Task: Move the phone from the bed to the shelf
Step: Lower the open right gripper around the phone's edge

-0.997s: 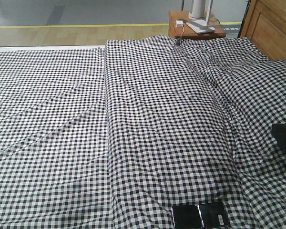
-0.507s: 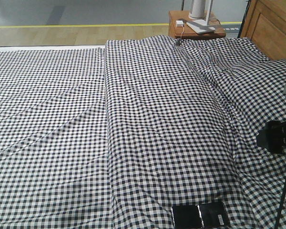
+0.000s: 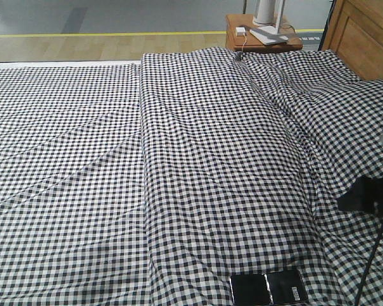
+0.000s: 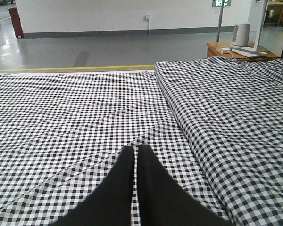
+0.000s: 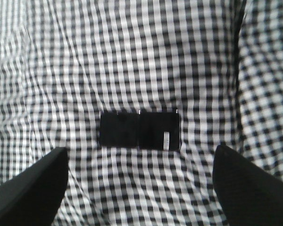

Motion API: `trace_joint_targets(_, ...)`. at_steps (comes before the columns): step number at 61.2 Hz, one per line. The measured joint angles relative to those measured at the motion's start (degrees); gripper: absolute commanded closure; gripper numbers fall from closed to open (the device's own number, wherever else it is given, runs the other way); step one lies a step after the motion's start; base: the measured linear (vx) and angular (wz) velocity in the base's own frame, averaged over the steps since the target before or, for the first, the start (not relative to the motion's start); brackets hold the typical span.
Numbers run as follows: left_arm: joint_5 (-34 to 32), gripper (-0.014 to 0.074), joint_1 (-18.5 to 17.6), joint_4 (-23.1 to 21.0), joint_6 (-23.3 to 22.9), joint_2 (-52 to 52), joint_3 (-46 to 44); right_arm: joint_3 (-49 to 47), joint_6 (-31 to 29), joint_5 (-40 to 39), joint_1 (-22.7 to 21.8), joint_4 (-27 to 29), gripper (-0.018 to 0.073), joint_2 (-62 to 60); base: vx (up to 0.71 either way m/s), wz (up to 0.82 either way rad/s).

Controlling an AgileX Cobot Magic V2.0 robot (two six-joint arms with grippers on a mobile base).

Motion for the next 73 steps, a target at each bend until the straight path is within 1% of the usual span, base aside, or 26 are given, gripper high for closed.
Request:
trace_joint_targets(25,0.0,0.0596,0.0,0.0,0.0,0.0,0.0,-0.6,-11.6,-0.1,0.0,5.6,-0.0024,19.4,0.0,0.0)
trace_joint_targets(50,0.0,0.0596,0.0,0.0,0.0,0.0,0.0,-7.6,-17.7,2.3,0.0,6.8,-0.0022,35.2,0.0,0.0)
trace_joint_targets(62,0.0,0.0596,0.0,0.0,0.0,0.0,0.0,-9.8,-21.3,1.7,0.0,6.9,-0.0022,39.9,0.0,0.0)
trace_joint_targets(73,0.0,0.0596,0.0,0.0,0.0,0.0,0.0,-10.0,-23.2,0.1,0.0,7.0,-0.0022,44.1,0.0,0.0)
